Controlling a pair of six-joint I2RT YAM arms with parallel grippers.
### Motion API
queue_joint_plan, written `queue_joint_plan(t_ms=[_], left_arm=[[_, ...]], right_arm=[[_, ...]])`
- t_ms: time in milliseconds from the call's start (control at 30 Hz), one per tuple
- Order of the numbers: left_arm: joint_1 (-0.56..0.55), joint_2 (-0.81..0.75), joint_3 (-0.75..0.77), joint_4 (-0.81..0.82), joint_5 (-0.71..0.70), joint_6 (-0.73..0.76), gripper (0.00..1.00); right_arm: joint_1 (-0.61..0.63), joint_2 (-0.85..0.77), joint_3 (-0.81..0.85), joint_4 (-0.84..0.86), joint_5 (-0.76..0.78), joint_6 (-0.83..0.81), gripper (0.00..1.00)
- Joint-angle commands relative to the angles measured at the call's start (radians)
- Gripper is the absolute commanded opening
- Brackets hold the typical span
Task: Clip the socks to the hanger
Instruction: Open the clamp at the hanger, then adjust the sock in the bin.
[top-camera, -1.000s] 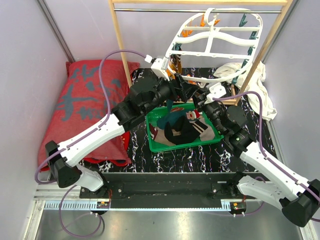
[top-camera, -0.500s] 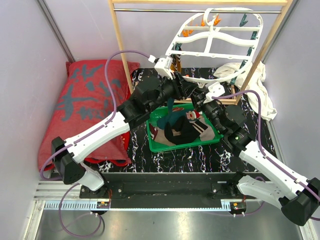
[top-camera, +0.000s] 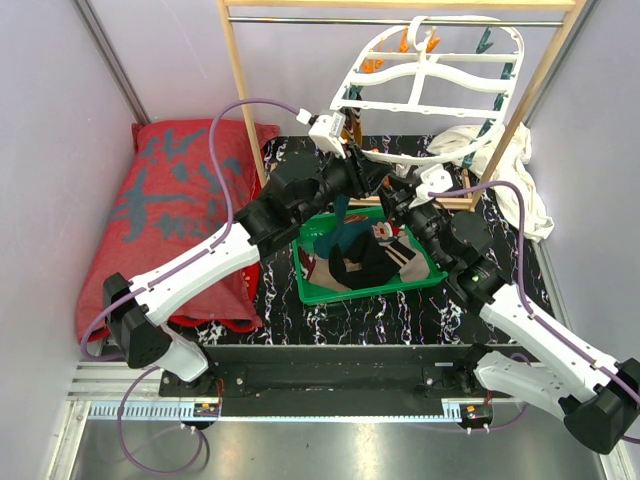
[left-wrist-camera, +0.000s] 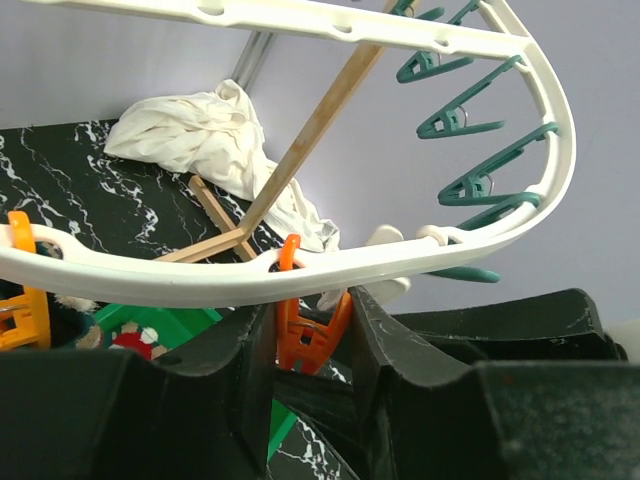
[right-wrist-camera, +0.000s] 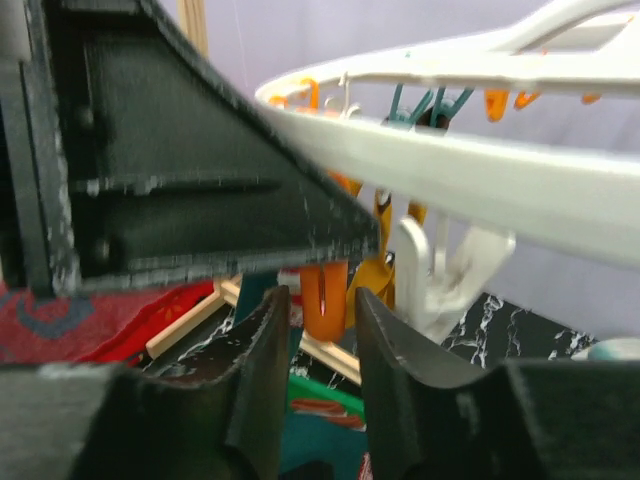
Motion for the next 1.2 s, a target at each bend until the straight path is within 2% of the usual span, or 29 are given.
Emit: queue_joint_plan(t_ms=[0, 167, 367, 433, 633, 800, 1000, 1167], left_arm=[[0.005, -0.003, 0.054, 0.053, -0.031, 0.044, 0.0], [0.006, -0.006, 0.065, 0.022, -0.057, 0.088, 0.0], [-0.001, -0.003, 0.075, -0.022, -0.084, 0.116, 0.0], [-0.008, 0.005, 0.08, -0.045, -0.109, 0.133, 0.0], [-0.038, 0.03, 0.108, -0.09, -0.16, 0.167, 0.0], [-0.051, 0.051, 0.125, -0.111, -0.175, 0.182, 0.0], [-0.067, 0.088, 0.187, -0.206, -0.215, 0.204, 0.0], [-0.067, 0.102, 0.221, -0.286, -0.258, 0.216, 0.0]], right_arm=[[0.007, -0.053, -0.022, -0.069, 0.032, 0.067, 0.43], [0.007, -0.113, -0.051, -0.16, 0.078, 0.142, 0.63], [0.007, -0.177, -0.079, -0.314, 0.144, 0.298, 0.8], [0.006, -0.193, -0.089, -0.4, 0.158, 0.359, 0.82], [0.007, -0.257, -0.143, -0.566, 0.193, 0.548, 0.84], [0.007, -0.242, -0.18, -0.657, 0.169, 0.672, 0.84], [0.004, -0.112, -0.155, -0.654, 0.152, 0.739, 0.83], [-0.02, 0.076, -0.08, -0.64, 0.144, 0.691, 0.81]])
